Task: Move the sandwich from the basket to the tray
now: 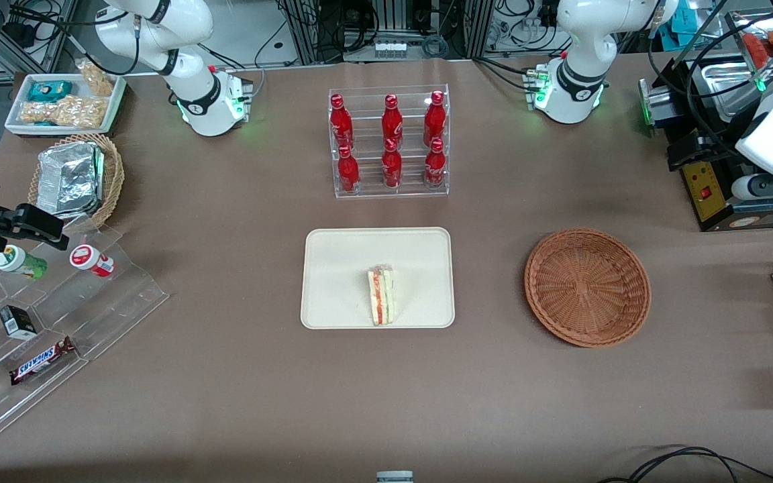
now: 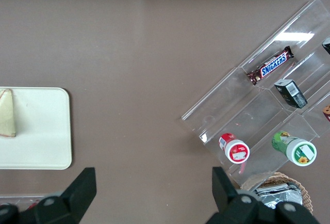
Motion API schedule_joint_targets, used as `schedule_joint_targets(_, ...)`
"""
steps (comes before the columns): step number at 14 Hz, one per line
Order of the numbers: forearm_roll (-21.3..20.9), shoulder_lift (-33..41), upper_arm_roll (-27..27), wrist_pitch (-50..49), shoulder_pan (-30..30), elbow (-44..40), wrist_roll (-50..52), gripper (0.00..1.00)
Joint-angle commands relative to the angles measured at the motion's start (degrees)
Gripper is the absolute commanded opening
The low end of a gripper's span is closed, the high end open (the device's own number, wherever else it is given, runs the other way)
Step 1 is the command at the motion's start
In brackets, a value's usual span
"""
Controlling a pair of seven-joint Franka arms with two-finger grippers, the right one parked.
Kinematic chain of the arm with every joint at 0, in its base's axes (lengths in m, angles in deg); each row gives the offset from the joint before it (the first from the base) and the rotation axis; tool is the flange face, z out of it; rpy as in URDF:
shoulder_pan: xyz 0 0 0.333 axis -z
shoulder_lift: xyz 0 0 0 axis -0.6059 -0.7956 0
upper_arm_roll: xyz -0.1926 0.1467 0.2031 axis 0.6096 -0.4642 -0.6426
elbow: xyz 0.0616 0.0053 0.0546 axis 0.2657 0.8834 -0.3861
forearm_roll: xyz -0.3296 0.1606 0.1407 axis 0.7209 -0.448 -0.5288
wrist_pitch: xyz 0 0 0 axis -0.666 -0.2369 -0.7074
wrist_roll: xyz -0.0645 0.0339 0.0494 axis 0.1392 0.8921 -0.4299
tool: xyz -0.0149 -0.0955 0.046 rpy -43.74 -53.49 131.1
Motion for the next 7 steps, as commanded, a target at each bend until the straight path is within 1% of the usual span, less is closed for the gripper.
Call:
schedule_joint_targets(1,0.2,1.1,0.5,0.9,-0.6,0.7,-0.4,1.00)
schedule_joint_targets(7,0.4,1.1,0.5,4.1,-0.5,0.6,-0.2,1.00)
